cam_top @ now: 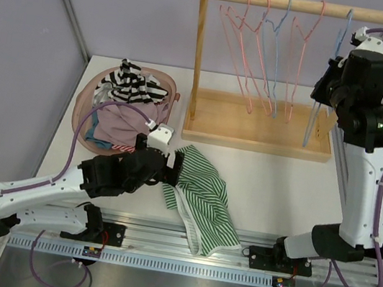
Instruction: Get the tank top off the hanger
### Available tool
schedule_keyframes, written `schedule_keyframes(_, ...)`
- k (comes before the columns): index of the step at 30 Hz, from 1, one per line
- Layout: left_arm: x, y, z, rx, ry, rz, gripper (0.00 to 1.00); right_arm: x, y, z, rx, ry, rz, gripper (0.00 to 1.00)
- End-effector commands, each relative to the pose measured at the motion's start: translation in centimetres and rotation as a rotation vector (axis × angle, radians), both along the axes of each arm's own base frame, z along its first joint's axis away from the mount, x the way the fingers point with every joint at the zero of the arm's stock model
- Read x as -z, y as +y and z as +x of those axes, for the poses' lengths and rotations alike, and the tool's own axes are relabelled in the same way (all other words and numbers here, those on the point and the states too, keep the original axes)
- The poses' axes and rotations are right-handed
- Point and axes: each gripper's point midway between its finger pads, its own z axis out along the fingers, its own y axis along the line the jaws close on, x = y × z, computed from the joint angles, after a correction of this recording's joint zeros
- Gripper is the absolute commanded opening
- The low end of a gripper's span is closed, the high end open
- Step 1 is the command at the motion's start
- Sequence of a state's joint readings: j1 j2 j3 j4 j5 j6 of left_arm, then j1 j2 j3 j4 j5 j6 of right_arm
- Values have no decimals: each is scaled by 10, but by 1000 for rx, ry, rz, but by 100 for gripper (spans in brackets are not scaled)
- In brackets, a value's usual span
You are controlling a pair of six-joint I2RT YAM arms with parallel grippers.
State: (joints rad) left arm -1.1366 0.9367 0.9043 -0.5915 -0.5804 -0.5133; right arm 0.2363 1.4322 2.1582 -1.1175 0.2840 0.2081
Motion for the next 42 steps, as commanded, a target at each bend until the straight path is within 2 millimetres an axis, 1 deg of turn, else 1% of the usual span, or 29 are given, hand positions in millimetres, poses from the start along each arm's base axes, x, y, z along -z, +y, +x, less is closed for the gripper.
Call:
schedule_keyframes(1,-30,-2,-3,31,-26,-62,99,-32,2,6,-63,-77,19,0)
schedule_keyframes(3,-31,-3,-7,58,-16,-62,99,-32,1,21,-77,-67,24,0)
schedule_keyframes(4,-31,-3,-9,69,-12,-61,99,-31,-6,26,-62,-61,26,0)
schedule_keyframes(5,-31,-3,-10,78,-7,-62,99,-32,-6,36,-77,-63,32,0)
schedule_keyframes(7,-31,-5,-14,100,4,-72,99,-33,-13,44,-64,-63,37,0)
schedule_keyframes(9,-31,-6,-17,116,8,-76,99,-28,-21,57,-63,-50,53,0)
schedule_keyframes(10,-31,-6,-18,122,9,-80,99,-24,-24,62,-65,-41,60,0)
schedule_keyframes(11,-31,-7,-19,126,11,-80,99,-16,-20,70,-105,-22,80,0)
schedule_keyframes(12,-31,-8,-19,136,12,-77,99,-11,-30,76,-90,-10,86,0)
schedule_keyframes(14,-31,-9,-19,139,13,-76,99,2,-32,85,-93,28,83,0)
schedule_keyframes(17,-31,-13,-20,152,14,-75,99,15,-35,89,-94,64,80,0)
schedule_keyframes(19,-33,-20,-23,181,14,-93,99,17,-39,89,-84,63,78,0)
schedule_keyframes(21,-34,-31,-26,217,18,-113,99,15,-40,86,-81,55,74,1)
schedule_keyframes(25,-29,-56,-33,281,31,-121,99,5,-45,75,-59,35,67,30)
schedule_keyframes(26,-26,-62,-35,296,34,-121,99,-1,-48,68,-43,21,62,54)
schedule_keyframes(27,-20,-74,-39,321,44,-118,99,-6,-50,64,-28,7,58,65)
schedule_keyframes(28,-14,-78,-41,331,53,-111,99,-9,-53,60,-11,-2,56,74)
schedule_keyframes(29,-5,-89,-43,346,71,-99,99,-17,-59,50,25,-22,44,91)
schedule_keyframes(30,2,-93,-45,354,83,-91,99,-20,-61,45,36,-29,38,98)
schedule_keyframes(31,9,-98,-48,361,94,-81,99,-23,-63,39,50,-39,34,99)
schedule_keyframes(33,20,-110,-54,382,110,-70,99,-28,-66,20,75,-58,22,99)
schedule_keyframes(34,36,-116,-56,387,134,-34,99,-31,-67,15,83,-77,22,100)
schedule_keyframes(35,43,-121,-62,402,143,-18,99,-28,-67,-1,91,-79,22,99)
schedule_keyframes(36,48,-125,-63,398,144,-4,99,-27,-68,-8,95,-90,26,100)
schedule_keyframes(37,67,-129,-64,397,163,48,99,-45,-64,-29,88,-170,41,100)
schedule_keyframes(38,71,-134,-67,404,168,62,99,-28,-61,-31,79,-138,56,99)
schedule_keyframes(40,87,-139,-67,399,178,106,99,-30,-51,-43,42,-180,96,99)
schedule_keyframes(41,103,-141,-68,396,198,144,99,-23,-37,-57,-29,-182,126,99)
schedule_keyframes(42,111,-142,-67,391,207,163,99,-24,-29,-60,-68,-203,144,100)
